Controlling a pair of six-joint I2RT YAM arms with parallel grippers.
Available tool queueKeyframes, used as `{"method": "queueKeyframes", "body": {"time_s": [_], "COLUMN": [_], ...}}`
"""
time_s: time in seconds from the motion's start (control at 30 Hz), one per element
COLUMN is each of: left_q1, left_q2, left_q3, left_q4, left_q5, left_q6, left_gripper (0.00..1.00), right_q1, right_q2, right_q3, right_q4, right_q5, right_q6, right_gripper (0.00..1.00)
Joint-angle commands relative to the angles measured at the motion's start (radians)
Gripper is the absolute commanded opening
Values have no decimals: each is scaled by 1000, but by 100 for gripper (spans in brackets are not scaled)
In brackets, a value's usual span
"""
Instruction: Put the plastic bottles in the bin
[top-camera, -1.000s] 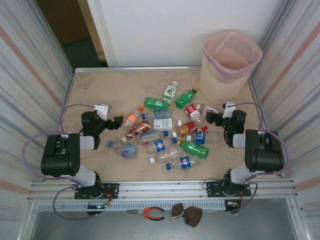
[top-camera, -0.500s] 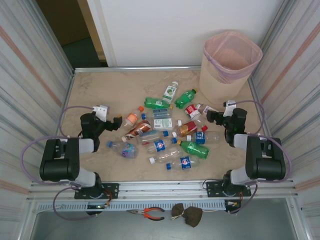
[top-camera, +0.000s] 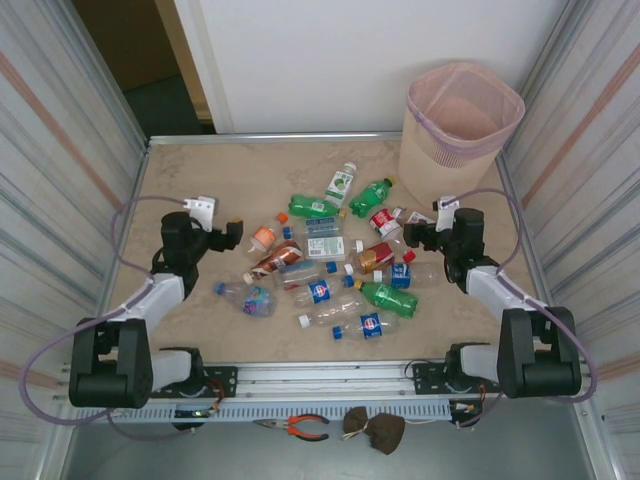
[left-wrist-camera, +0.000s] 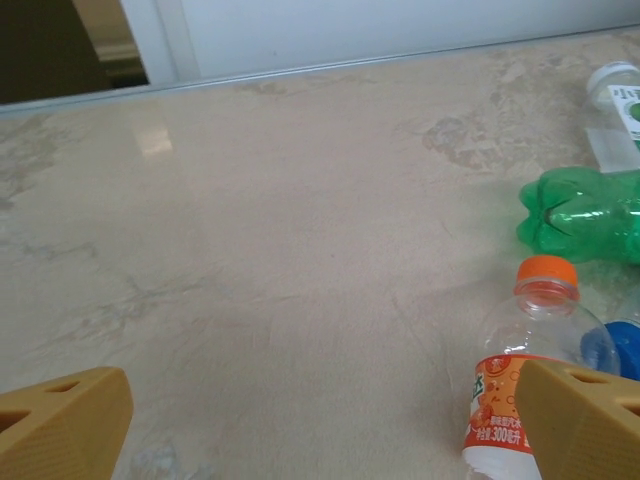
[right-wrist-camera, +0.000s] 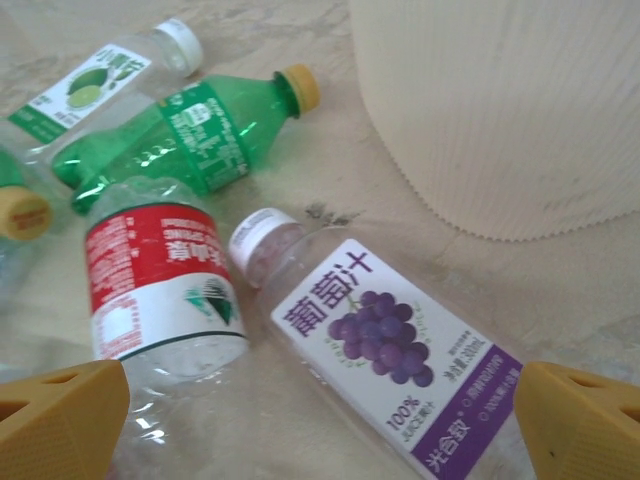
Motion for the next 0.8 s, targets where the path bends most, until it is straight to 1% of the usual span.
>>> {"method": "queueKeyframes", "body": {"time_s": [0.0,0.1,0.23,0.33,0.4,0.47,0.6,0.7,0.77], "left_q1": [-10,-9,-9,-10,-10,-9,-8,-7,-4], "left_q2": [-32,-33,-24,-17,-21,-27,-57,-87,-105], "left_q3": [86,166,311,419,473,517,541,498,456], "left_q4": [-198,-335,-554,-725,-818,-894,-962,-935,-897], "left_q5": [-38,-4,71,120,145,165,166,155,131], "left_q6": [-78,-141,-182,-185,-178,-153,-79,-14,-1], "left_gripper": [99,99,98,98,97,97,97,98,99], "right_q1": [35,71,118,143,151,169,206,234,254], "right_q2": [-47,-55,-8,69,132,193,324,413,465], "right_q3": [55,95,179,271,351,422,565,670,730], "right_q4": [-201,-299,-416,-513,-582,-634,-729,-800,-837], "right_q5": [20,22,18,22,9,27,54,79,82], "right_q6": [-15,-20,-24,-4,5,3,-3,-16,-34], "right_gripper": [96,94,90,86,83,80,76,71,71]}}
